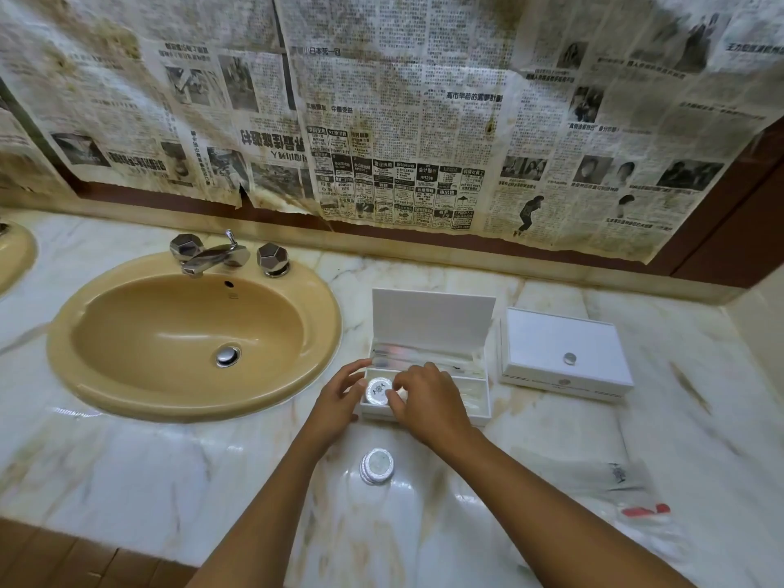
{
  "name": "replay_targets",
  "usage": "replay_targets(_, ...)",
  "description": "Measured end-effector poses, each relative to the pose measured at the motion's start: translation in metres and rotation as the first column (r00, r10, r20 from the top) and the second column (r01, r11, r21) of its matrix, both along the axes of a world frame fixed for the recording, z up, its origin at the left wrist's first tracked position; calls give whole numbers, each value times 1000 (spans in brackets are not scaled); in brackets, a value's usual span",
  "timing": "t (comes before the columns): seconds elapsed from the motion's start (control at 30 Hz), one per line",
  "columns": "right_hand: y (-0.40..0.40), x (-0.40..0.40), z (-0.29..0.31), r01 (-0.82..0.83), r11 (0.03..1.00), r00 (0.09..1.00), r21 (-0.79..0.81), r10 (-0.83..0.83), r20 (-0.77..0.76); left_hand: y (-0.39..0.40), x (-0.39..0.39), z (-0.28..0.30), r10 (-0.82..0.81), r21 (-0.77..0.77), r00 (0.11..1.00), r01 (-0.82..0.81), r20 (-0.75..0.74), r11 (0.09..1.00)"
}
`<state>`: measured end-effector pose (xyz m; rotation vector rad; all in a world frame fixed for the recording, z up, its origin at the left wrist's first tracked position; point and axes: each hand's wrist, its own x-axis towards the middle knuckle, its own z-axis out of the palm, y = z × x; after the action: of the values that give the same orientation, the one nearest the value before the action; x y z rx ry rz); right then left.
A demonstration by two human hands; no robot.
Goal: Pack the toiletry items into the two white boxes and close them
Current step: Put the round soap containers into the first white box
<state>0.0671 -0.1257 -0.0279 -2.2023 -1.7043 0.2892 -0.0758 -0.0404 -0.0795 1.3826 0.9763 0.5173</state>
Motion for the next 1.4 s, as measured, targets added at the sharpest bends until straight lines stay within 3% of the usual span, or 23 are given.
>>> replay_targets(0.1,-5,-11,0,-84,988,988,133,100,-115,1,0,-1,-2,10,1000,2,3,1000)
replay_targets(0.27,-9,-27,-3,-260,962,945,-88,235,-227,-1,0,0,2,5,999,-2,36,1000)
replay_targets(0.4,-15,-30,-9,-318,918,938,-239,267,-220,0,0,-1,0,-1,999,0,32,1000)
replay_targets(0.67,-20,-31,-18,-386,869,922,-309,377,-90,-1,1,-1,9,-7,1000,-8,30,1000)
replay_targets(1.03,-19,-31,-14,-386,883,923,-266,371,-105,-2,0,2,5,-10,999,-5,38,1000)
replay_targets(1.27,-9,-28,4,-324,943,942,-73,314,-116,-3,0,1,8,23,998,-10,62,1000)
replay_targets(1.4,-2,-20,10,-179,983,980,35,181,-86,-2,0,0,7,5,999,-7,42,1000)
